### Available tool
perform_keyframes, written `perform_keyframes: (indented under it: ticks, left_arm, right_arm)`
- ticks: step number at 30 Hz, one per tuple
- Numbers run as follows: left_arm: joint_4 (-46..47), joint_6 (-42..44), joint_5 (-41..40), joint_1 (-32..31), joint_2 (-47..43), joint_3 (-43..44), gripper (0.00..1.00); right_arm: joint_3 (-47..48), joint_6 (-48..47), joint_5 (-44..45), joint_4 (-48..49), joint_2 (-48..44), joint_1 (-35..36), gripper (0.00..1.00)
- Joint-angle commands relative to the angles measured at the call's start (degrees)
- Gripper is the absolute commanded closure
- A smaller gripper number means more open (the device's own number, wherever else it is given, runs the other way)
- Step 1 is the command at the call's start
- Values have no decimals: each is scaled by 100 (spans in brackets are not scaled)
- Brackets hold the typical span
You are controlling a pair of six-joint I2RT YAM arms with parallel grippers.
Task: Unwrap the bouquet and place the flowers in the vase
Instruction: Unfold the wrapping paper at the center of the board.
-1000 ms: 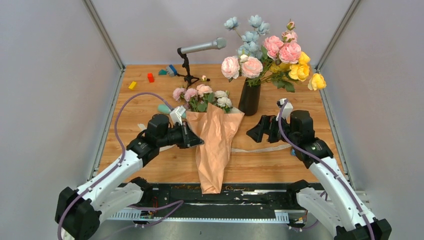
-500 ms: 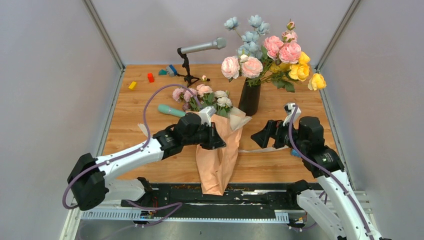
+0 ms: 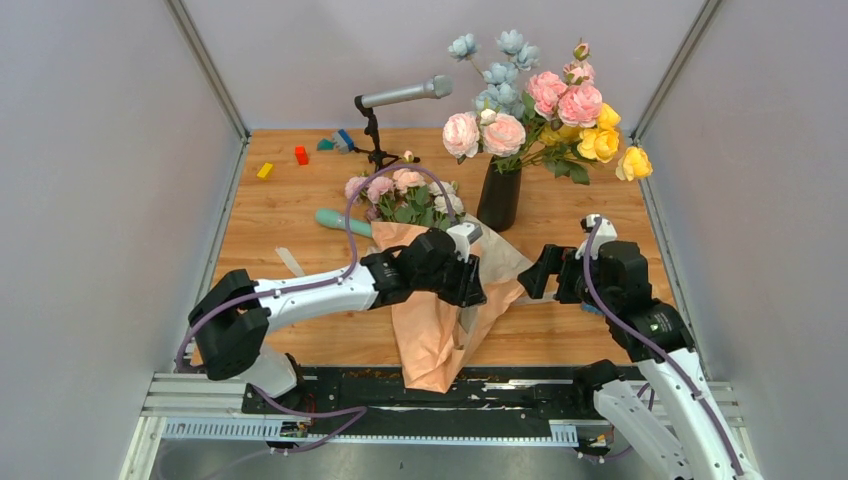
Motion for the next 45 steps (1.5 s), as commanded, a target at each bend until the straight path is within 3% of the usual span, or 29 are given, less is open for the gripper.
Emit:
perform_keyframes:
  ticks: [1, 6, 10, 15, 24, 35, 45]
  left_arm:
    - [-126, 512, 48, -48, -216, 348, 46]
    - [-730, 1008, -107, -43, -709, 592, 14]
    - [-1459, 1238, -562, -23, -1186, 729, 1]
    - [-2025, 1168, -800, 251, -1796, 614, 0]
    - [-1574, 224, -867, 1568, -2327, -556, 0]
    - [-461, -125, -821, 2255, -1821, -1382, 0]
    - [-330, -32, -1229, 2352, -1044, -1375, 0]
  right_arm:
    - [325, 173, 631, -196, -183, 17, 0]
    - [440, 205, 993, -371, -313, 16, 0]
    - [539, 248, 1339, -676, -316, 17, 0]
    - [556, 457, 1499, -907, -334, 24, 0]
    - [259, 1084, 1750, -1101, -14, 16, 0]
    - [-520, 2062, 1987, -862, 220, 19, 0]
    - [-1205, 2573, 2039, -333, 658, 12, 0]
